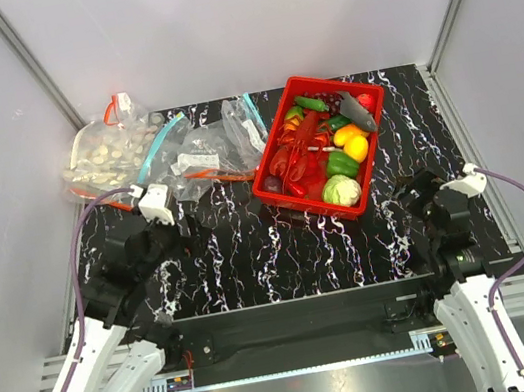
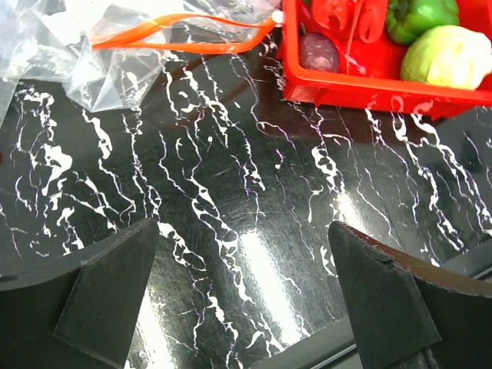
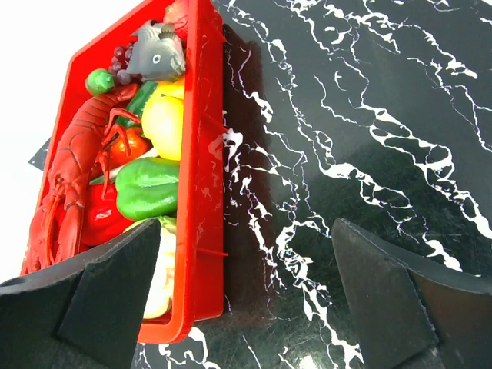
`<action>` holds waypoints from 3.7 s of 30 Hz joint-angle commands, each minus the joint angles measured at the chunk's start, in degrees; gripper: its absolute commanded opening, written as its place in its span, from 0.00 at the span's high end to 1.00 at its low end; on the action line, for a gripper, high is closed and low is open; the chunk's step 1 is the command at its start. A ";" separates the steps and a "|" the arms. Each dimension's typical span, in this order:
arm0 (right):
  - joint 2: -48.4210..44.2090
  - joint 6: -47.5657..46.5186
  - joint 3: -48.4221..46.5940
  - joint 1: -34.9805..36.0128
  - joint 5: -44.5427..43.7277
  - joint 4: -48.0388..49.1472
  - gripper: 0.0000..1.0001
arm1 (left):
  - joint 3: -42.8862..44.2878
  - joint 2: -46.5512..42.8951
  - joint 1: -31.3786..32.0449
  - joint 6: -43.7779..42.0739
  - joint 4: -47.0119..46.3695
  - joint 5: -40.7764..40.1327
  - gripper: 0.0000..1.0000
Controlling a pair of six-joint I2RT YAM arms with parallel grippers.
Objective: Place the food in the zip-top bag and seal the zipper
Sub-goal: Pick up the zipper food storage bag at the center of the board, then pick up the fake lobster from the bin.
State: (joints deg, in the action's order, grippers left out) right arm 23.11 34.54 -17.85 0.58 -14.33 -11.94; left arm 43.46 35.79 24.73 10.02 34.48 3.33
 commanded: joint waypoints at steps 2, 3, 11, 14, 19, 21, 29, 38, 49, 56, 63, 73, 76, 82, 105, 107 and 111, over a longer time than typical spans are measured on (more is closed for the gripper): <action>-0.79 -0.09 0.44 -0.05 -1.14 1.57 0.00 | 4.34 3.48 0.23 -4.22 -2.32 1.42 0.01; -0.70 0.08 0.62 -0.05 -1.14 1.92 0.00 | 5.83 5.24 0.23 -4.83 -0.92 0.54 0.01; 0.35 -0.27 0.44 -0.05 0.53 2.10 0.00 | 24.54 29.84 0.23 -9.66 4.01 -8.86 0.01; 0.09 -0.44 0.36 -0.05 1.14 1.93 0.01 | 30.25 38.98 0.23 -13.87 5.16 -9.22 0.01; -0.61 -0.44 0.62 -0.05 2.19 2.01 0.00 | 33.88 47.69 0.41 -25.39 3.59 -7.02 0.01; -0.79 -0.53 0.79 -0.05 2.37 2.36 0.00 | 33.97 48.49 0.49 -28.02 1.48 -6.33 0.01; 0.61 -0.44 1.06 -0.05 2.81 3.16 0.00 | 34.23 53.58 0.32 -39.26 -10.04 -9.40 0.11; 0.18 -0.36 1.41 -0.14 2.73 3.24 0.00 | 42.93 66.50 -0.03 -42.72 -5.13 -7.29 0.21; 0.53 -0.27 1.41 -0.05 2.99 3.42 0.00 | 45.75 71.01 -1.00 -37.62 -3.98 -8.35 0.76; 0.70 -0.36 1.41 -0.05 3.16 3.77 0.00 | 46.09 65.47 -1.00 -29.72 -2.49 -15.27 1.00; 0.18 -1.15 0.79 -0.05 3.86 3.07 0.00 | 54.35 60.01 -0.91 -16.02 19.86 -20.99 1.00; -4.48 -4.84 2.02 -0.05 16.78 7.89 0.01 | 42.08 47.54 -0.83 2.79 23.45 -6.42 1.00; -0.72 -5.01 -2.34 -0.14 21.44 8.87 0.05 | 38.29 42.27 -0.91 4.56 19.85 -1.24 1.00; 15.97 -5.19 -16.13 -0.05 29.34 6.15 0.04 | 32.31 30.23 -0.83 5.72 11.23 1.06 1.00; 72.06 11.33 -49.03 11.81 29.45 13.79 0.06 | 12.53 14.22 -0.74 4.13 -4.68 -0.87 1.00; 75.66 12.39 -51.14 12.51 28.05 13.35 0.06 | 12.26 13.17 -0.82 4.39 -4.86 -1.75 1.00; 81.38 14.23 -53.87 13.13 25.06 13.26 0.05 | 11.03 11.15 -0.82 3.87 -5.56 -3.07 1.00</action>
State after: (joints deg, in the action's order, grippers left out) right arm 101.95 46.24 -68.34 12.91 14.59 0.45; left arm 54.96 49.10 23.90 14.02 33.12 2.02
